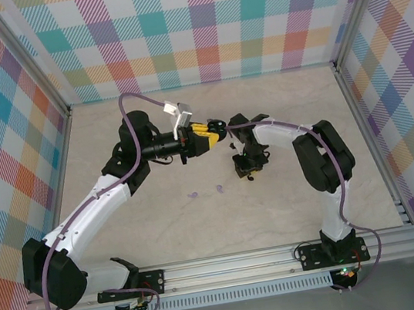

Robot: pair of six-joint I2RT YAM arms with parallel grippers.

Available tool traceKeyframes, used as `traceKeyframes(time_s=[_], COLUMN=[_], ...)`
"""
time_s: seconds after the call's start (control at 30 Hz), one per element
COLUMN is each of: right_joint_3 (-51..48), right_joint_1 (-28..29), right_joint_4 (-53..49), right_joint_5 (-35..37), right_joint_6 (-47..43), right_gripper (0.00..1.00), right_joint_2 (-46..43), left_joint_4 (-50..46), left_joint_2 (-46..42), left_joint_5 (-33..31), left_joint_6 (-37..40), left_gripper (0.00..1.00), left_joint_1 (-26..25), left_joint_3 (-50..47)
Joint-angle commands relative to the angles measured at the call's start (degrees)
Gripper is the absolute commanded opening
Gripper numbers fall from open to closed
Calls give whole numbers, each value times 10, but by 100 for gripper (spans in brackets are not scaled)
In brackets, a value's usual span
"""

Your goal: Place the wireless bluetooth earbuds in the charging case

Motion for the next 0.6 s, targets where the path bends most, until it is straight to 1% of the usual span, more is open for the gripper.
traceKeyframes(time_s=[0.0, 0.23, 0.4, 0.57], right_joint_3=[13, 21, 15, -10], right_joint_1=[11, 30, 36, 36], right_joint_4=[-12, -26, -42, -45], right_joint_5=[-44, -77, -76, -58], right_joint_6=[-21, -53, -60, -54], right_gripper=[29, 29, 29, 30], right_joint_2=[15, 30, 27, 7], left_joint_4=[1, -1, -2, -6], left_joint_2=[-8, -11, -12, -13], left_joint_5=[5, 1, 0, -2], left_joint_6=[14, 14, 14, 15], left_gripper=[8, 8, 8, 8], left_joint_1=[4, 4, 4, 4], left_joint_3=[18, 15, 15, 13])
